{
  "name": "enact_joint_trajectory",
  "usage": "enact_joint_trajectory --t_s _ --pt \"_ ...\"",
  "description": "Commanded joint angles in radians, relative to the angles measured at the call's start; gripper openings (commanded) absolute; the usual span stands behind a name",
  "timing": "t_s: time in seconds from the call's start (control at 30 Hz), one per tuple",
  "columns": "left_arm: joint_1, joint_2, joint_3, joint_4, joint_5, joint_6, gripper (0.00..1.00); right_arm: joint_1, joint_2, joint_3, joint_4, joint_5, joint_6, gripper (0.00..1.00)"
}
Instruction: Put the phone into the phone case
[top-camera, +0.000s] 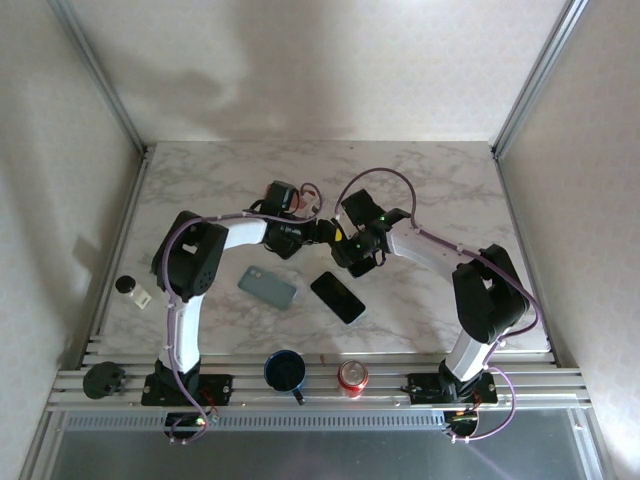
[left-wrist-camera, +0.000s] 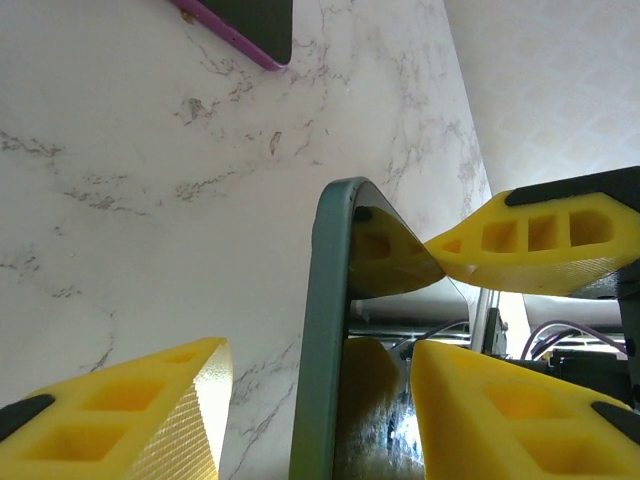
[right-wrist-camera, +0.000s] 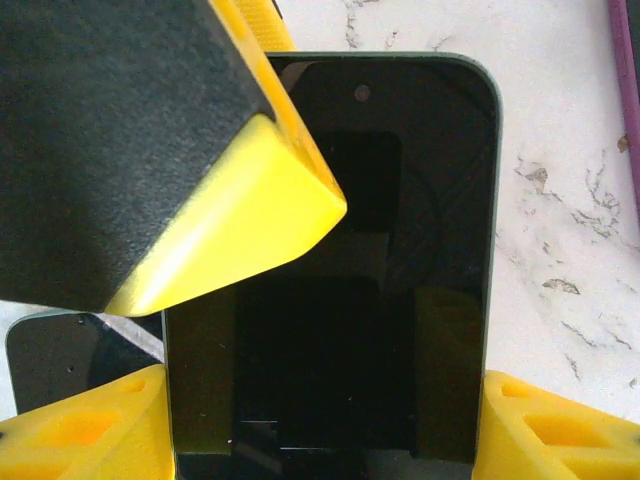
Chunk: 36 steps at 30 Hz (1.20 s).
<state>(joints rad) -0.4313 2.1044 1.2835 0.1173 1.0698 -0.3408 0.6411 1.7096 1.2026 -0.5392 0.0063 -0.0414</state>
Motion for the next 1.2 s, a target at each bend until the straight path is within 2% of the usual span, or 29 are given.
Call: enact_joint_trajectory --t_s 0.0,0.73,0.8,0.9,1.0,1.17 --pt "-0.012 0.017 0.031 -0.013 0.036 0.02 0.48 0.011 -0.035 0.036 0.003 0.007 -0.014 0.58" --pt "-0.035 0.031 0.051 0.015 0.05 -0.004 0.37 0.011 -0.055 0.036 -0.002 -0.004 -0.014 0.56" --pt "-0.037 0.03 0.051 0.015 0.051 -0.004 0.34 0.012 -0.059 0.035 -0.004 -0.004 -0.014 0.56" --pt "-0.04 0.028 0.052 0.018 0.069 -0.003 0.21 0.011 -0.065 0.031 -0.004 -0.005 -0.014 0.56" --pt "-0.041 0.022 0.049 0.019 0.072 0.002 0.0 0.011 -0.07 0.031 -0.01 -0.005 -0.012 0.56" --pt "-0.041 -0.04 -0.015 0.132 0.078 -0.046 0.0 0.011 -0.089 0.02 -0.01 0.005 -0.01 0.56"
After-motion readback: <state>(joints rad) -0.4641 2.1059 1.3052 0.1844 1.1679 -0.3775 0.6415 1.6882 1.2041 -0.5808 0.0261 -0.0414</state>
